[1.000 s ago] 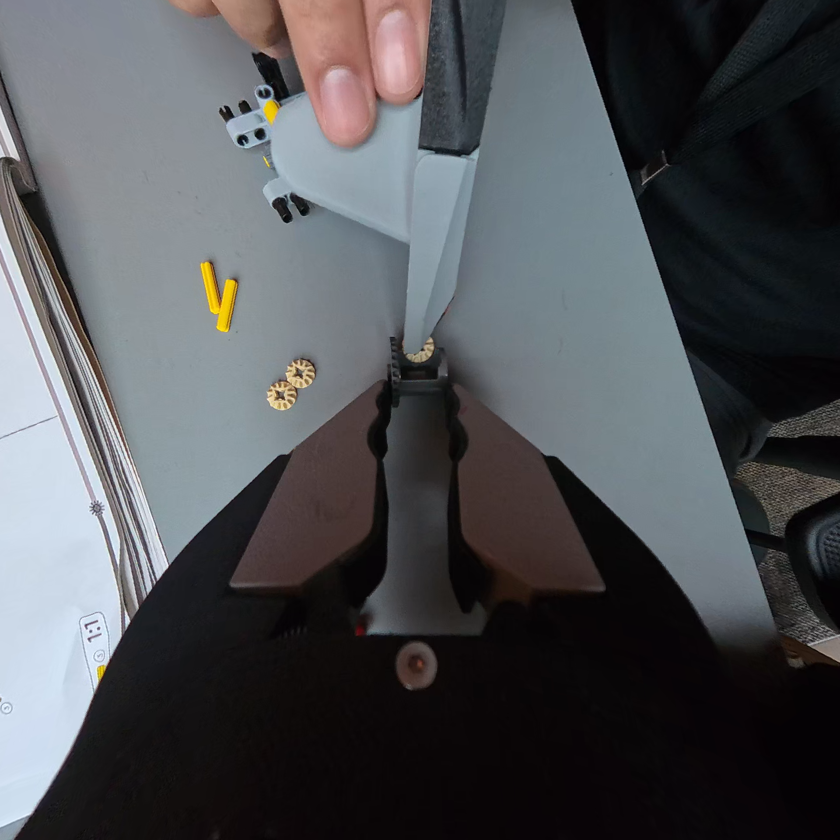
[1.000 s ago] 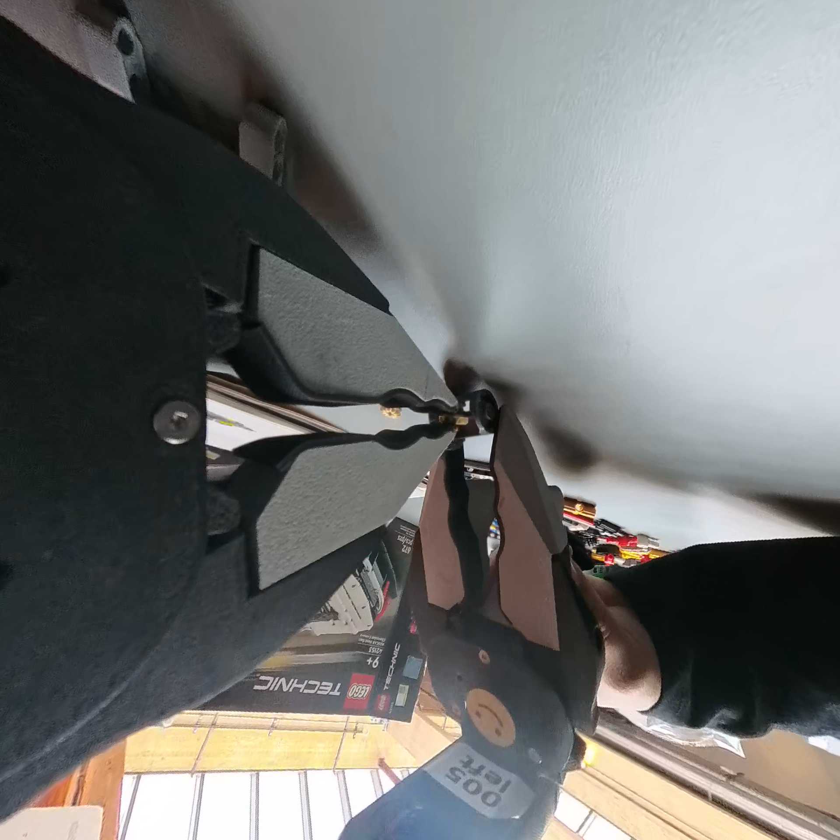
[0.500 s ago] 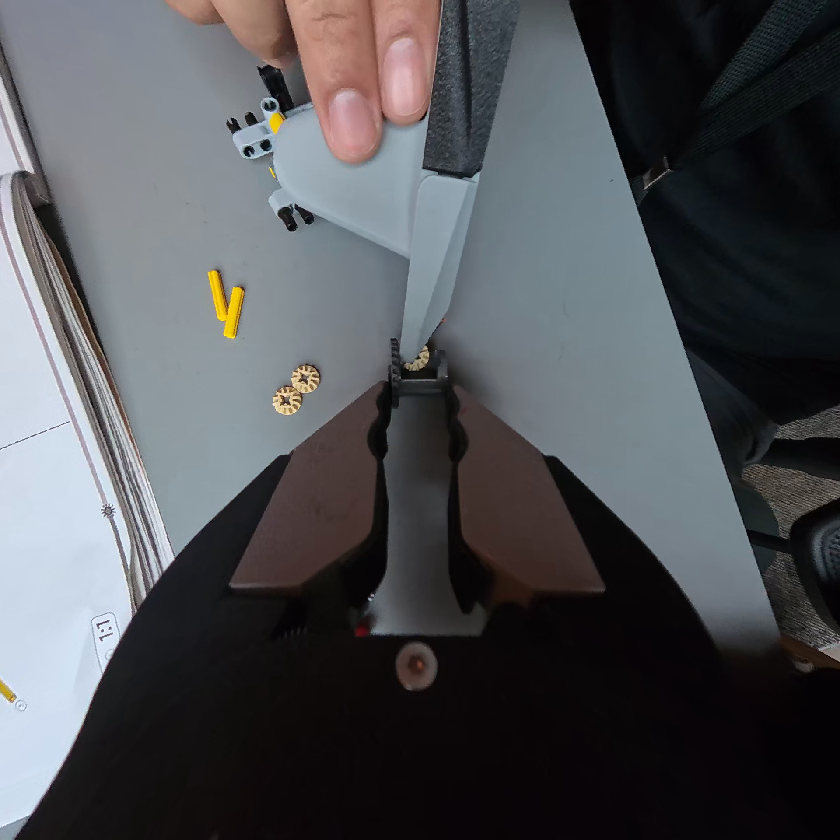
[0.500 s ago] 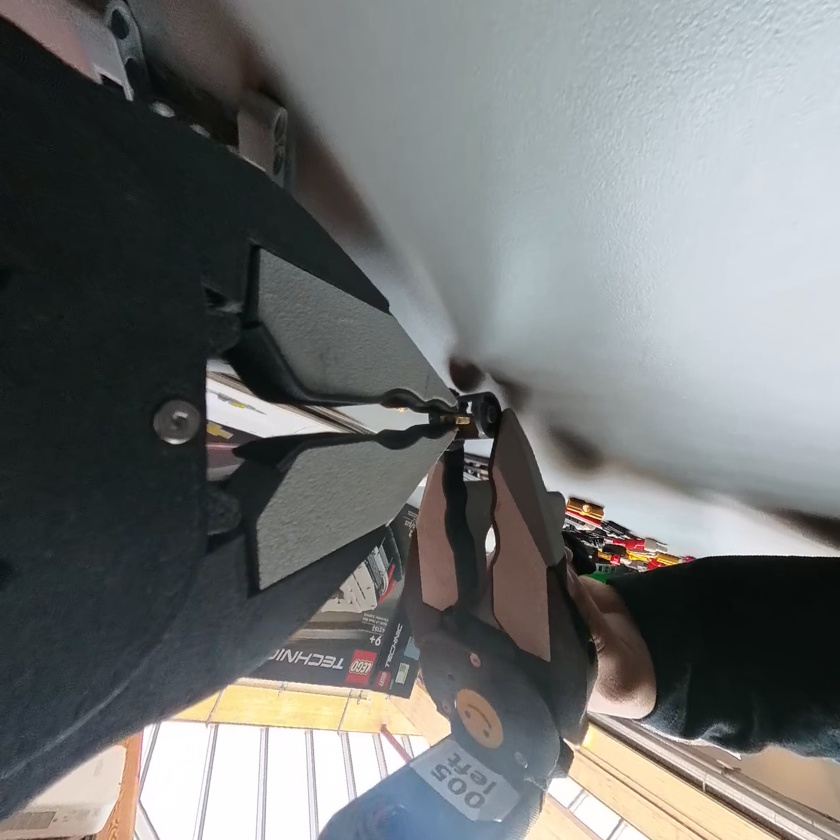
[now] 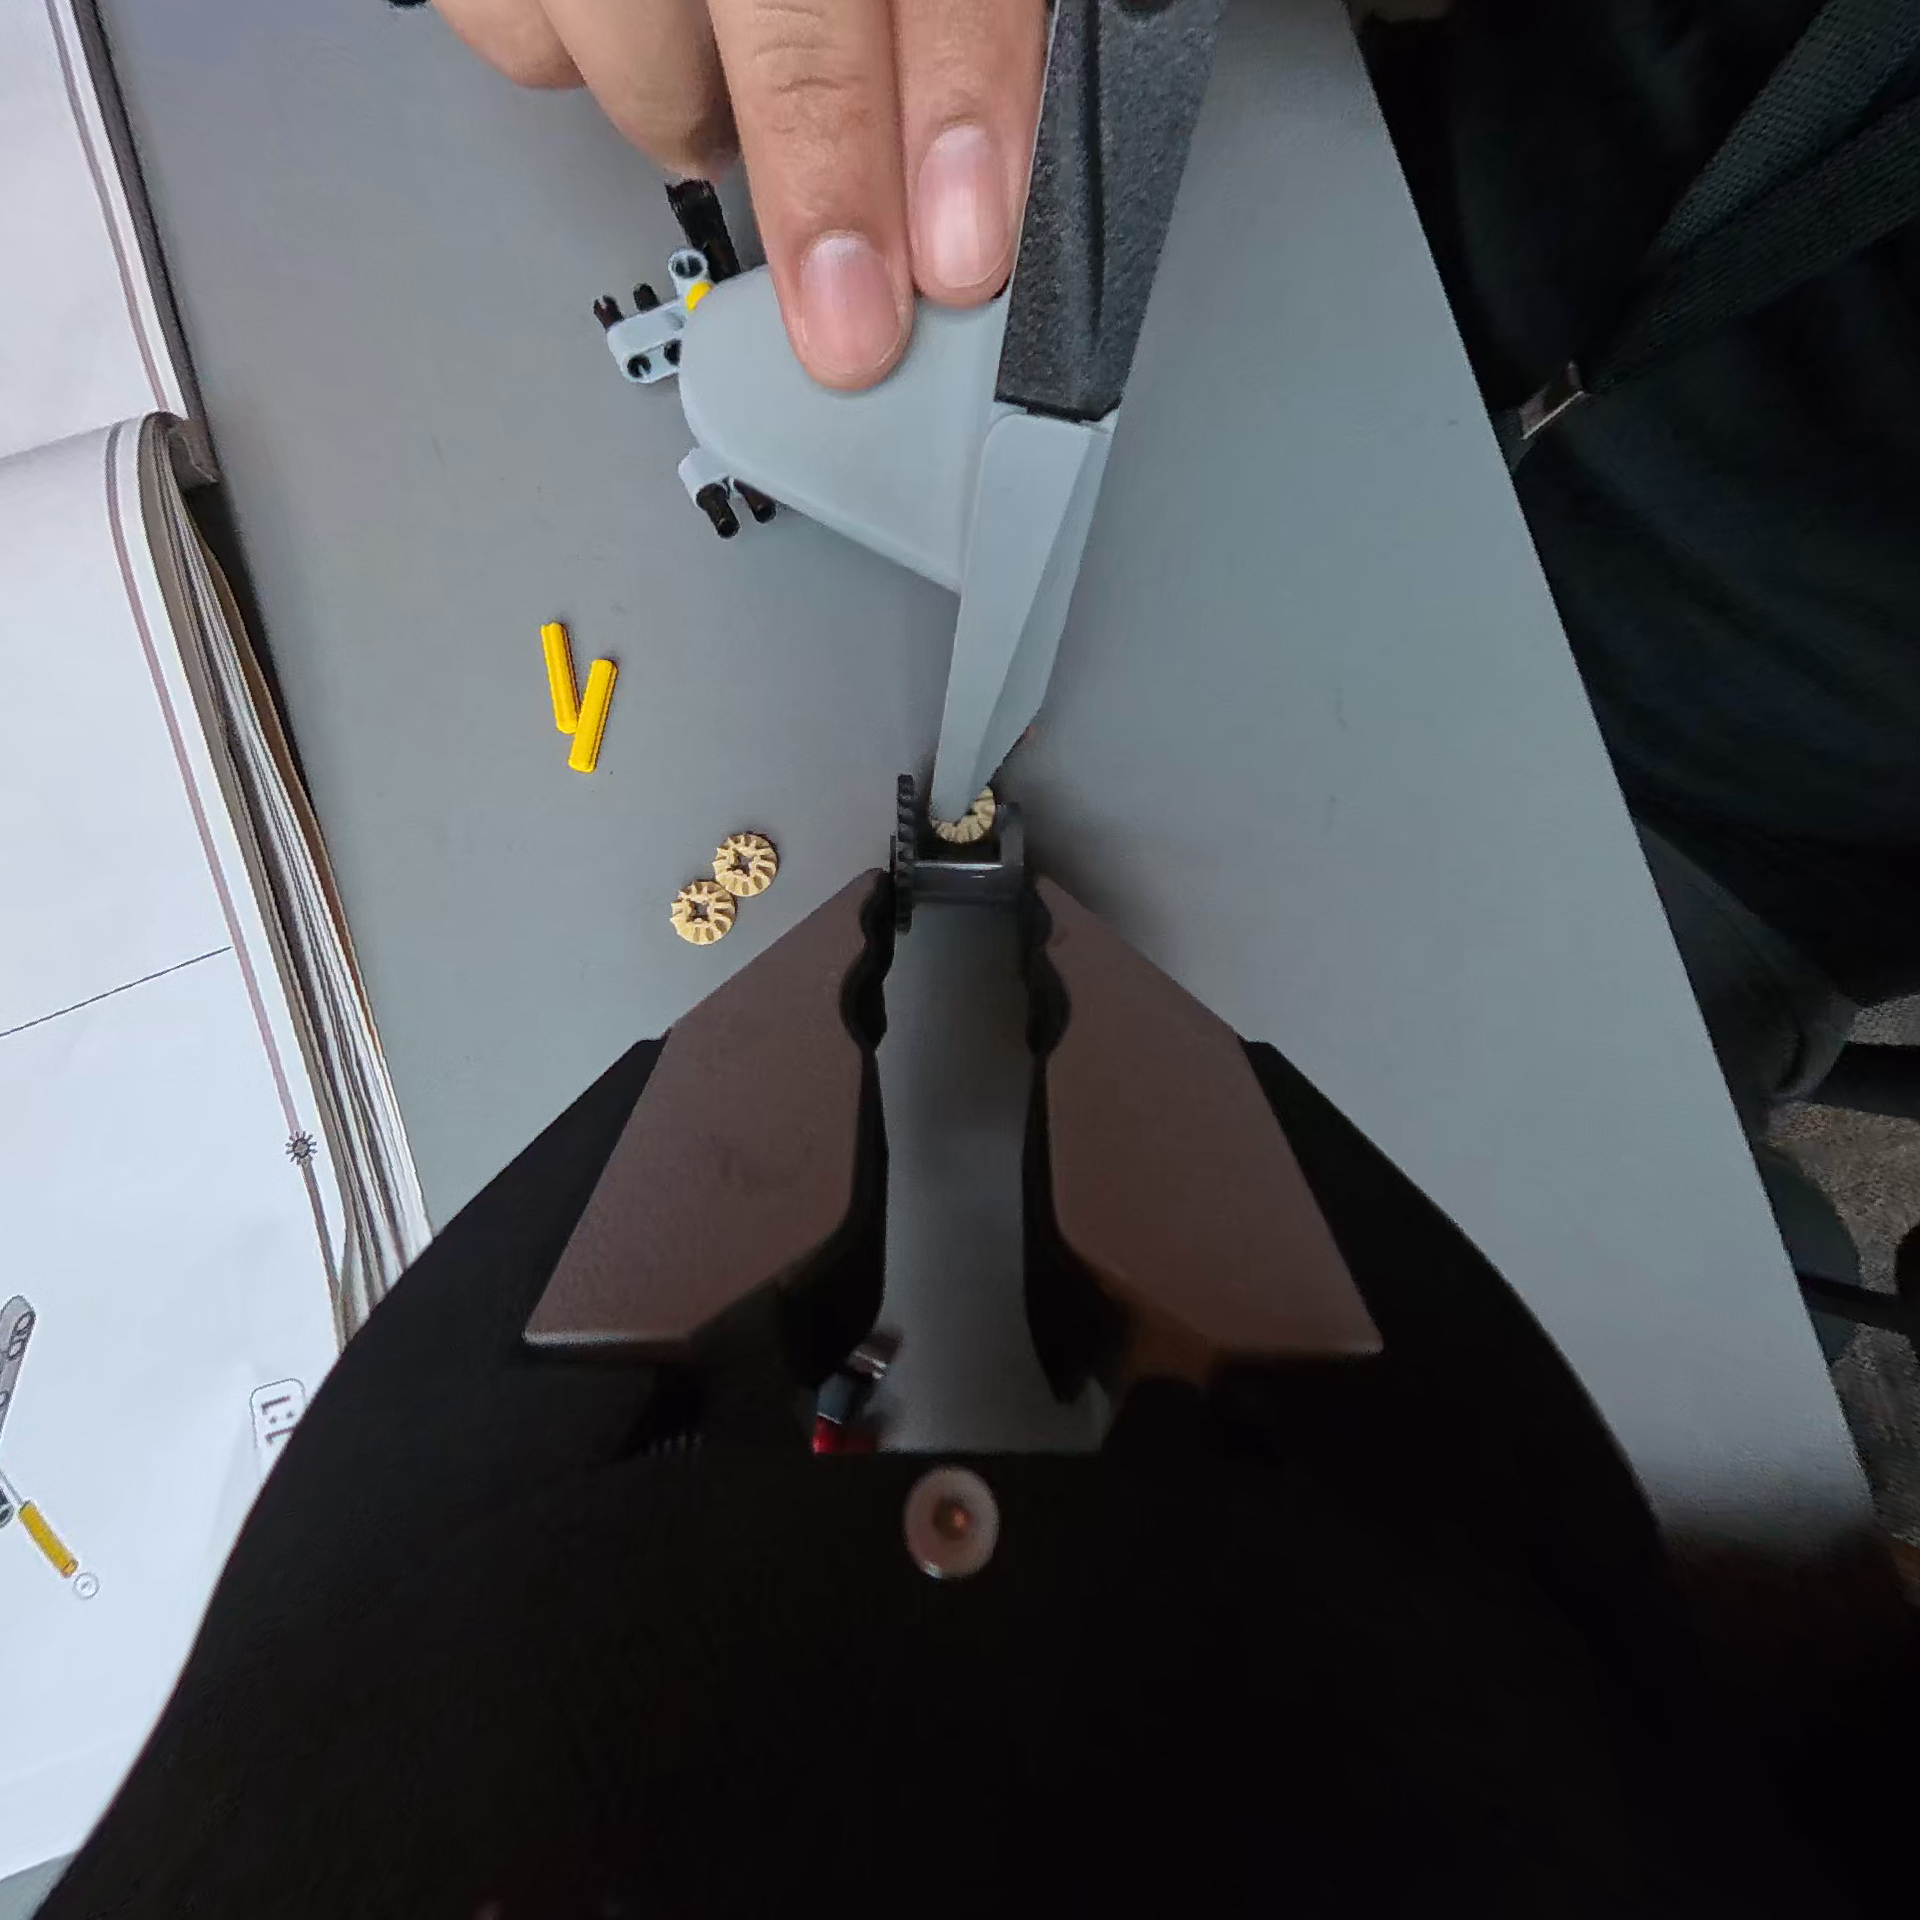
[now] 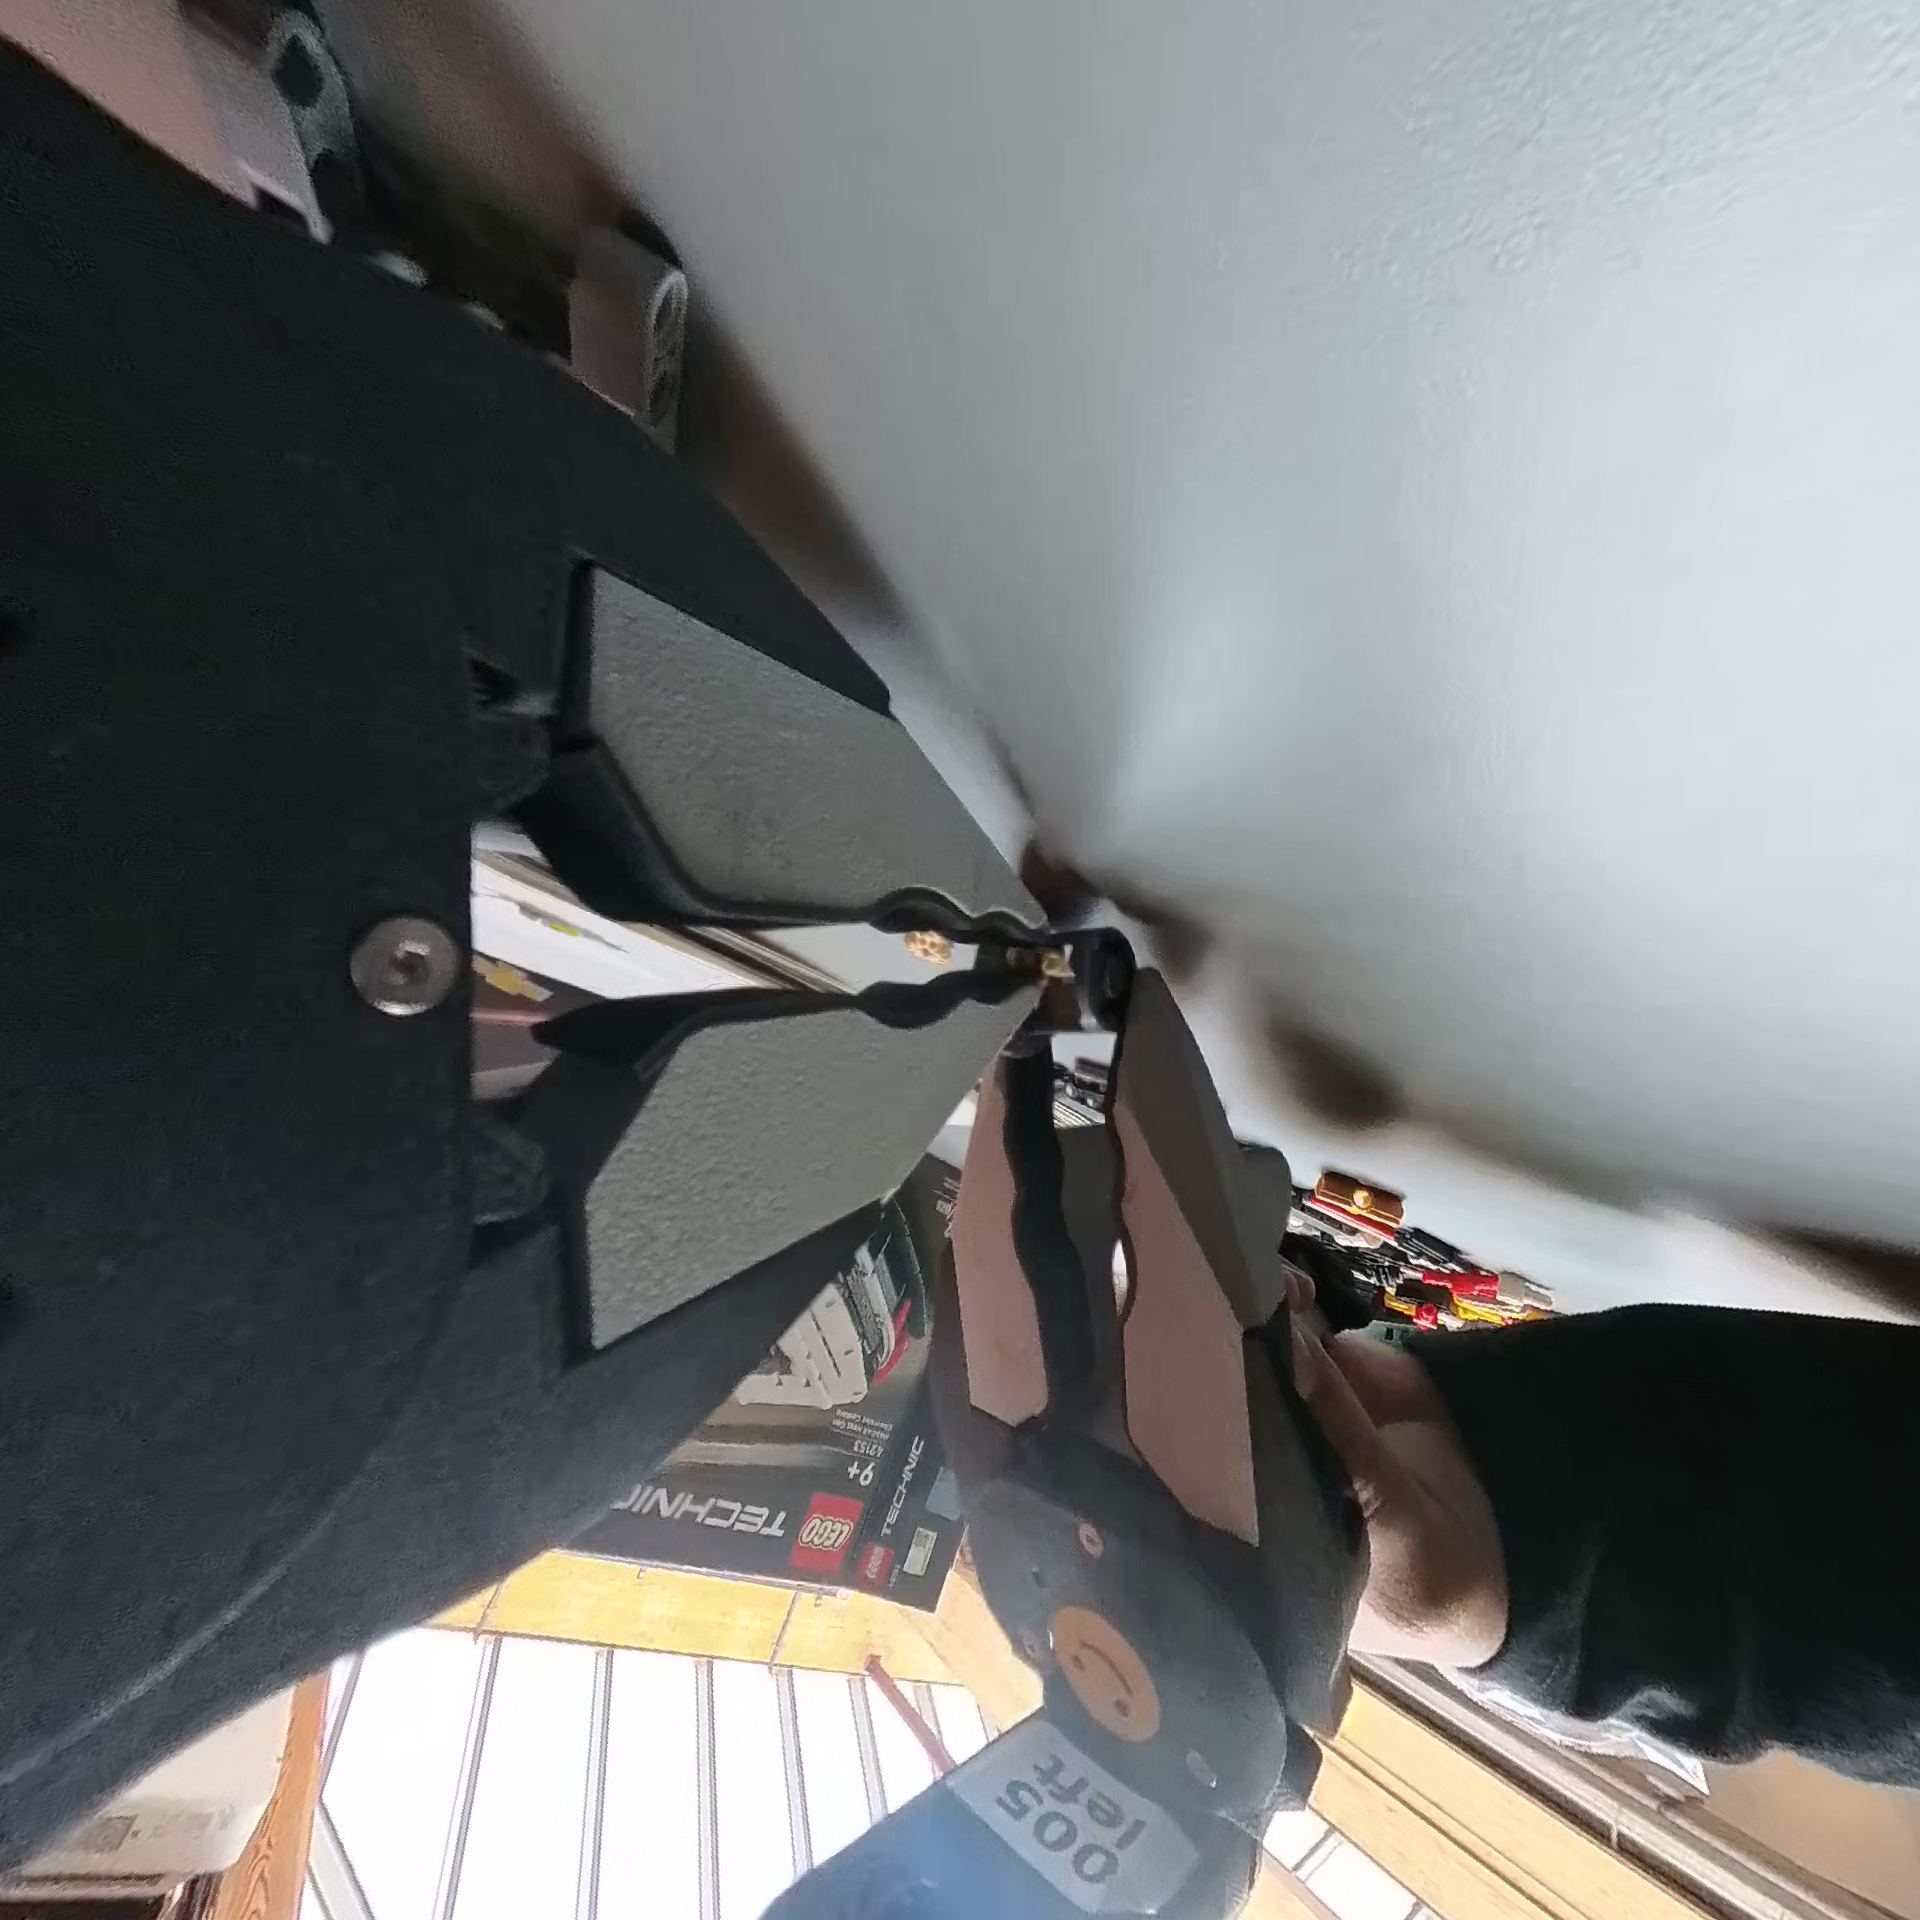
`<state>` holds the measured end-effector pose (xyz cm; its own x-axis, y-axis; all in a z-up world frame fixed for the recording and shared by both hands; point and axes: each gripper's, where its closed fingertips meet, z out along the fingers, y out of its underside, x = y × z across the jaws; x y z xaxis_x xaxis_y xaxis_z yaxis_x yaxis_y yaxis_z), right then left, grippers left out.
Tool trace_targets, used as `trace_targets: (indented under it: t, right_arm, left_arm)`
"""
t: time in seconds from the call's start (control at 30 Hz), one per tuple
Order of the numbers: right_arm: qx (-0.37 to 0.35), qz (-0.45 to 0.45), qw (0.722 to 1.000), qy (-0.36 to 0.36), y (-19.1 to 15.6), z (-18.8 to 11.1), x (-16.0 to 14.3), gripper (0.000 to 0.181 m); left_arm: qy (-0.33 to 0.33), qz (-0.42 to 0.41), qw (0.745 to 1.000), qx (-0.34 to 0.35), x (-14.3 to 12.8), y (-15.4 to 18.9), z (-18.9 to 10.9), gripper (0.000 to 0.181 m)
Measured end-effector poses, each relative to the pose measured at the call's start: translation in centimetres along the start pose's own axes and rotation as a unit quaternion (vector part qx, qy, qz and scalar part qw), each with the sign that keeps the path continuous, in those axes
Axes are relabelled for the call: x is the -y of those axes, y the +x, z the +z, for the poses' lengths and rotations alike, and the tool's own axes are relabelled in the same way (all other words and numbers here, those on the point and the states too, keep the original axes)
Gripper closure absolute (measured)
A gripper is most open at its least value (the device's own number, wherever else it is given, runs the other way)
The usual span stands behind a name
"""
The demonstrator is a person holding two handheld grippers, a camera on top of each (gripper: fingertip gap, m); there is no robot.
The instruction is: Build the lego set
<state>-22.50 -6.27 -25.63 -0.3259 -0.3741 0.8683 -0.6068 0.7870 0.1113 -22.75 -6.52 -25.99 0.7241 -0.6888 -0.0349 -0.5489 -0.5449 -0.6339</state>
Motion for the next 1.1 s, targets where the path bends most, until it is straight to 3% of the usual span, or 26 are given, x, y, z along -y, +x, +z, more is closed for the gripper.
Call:
trace_targets:
  t: [0.5,0.87,1.1]
  right_arm:
    - [-0.007,0.003,1.0,-0.003,0.0,0.1,-0.3,0.18]
    - [-0.032,0.014,0.999,-0.008,1.3,-0.6,-1.2,0.181]
    - [-0.024,0.011,1.0,-0.014,0.9,-0.5,-1.6,0.18]
  left_arm:
    - [0.029,-0.006,0.999,0.013,0.3,-0.3,-0.2,0.161]
    - [0.097,-0.041,0.994,0.005,1.1,-0.7,-1.4,0.161]
    - [0.062,-0.054,0.996,0.02,0.0,-1.3,-0.8,0.161]
